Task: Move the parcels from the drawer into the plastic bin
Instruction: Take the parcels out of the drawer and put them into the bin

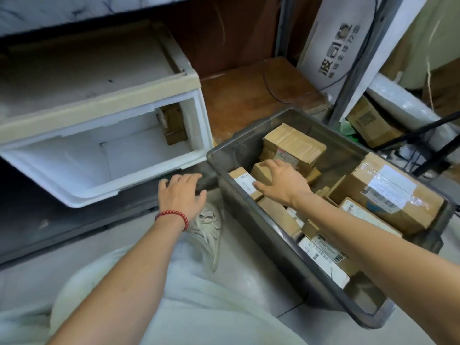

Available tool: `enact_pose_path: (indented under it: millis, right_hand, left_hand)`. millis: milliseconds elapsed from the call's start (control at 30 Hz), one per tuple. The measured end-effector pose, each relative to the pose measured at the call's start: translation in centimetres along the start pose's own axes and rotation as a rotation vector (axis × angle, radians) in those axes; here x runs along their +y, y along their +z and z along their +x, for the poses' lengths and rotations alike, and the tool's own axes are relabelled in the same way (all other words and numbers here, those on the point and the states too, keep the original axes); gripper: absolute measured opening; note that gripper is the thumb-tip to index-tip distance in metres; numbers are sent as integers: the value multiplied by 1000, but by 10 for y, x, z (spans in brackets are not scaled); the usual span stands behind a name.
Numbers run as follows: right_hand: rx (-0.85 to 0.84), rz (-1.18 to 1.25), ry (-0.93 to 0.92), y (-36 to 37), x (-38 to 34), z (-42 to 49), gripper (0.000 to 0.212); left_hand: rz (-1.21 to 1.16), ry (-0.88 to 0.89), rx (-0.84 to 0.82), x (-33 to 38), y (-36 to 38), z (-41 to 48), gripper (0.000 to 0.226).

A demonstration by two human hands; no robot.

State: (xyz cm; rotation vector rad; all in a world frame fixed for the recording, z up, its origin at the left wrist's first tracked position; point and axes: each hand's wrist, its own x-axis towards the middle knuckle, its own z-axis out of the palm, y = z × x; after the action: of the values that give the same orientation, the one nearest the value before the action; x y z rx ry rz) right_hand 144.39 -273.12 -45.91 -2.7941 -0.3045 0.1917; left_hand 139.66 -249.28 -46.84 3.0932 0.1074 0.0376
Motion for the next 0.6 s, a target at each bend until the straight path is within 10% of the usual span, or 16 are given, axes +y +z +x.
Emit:
enact_pose_path:
  millis: [600]
  right_hand:
    - [-181, 48, -399, 48, -153, 66, 72]
  left_hand:
    - [-74, -349, -6, -163, -15, -5, 65]
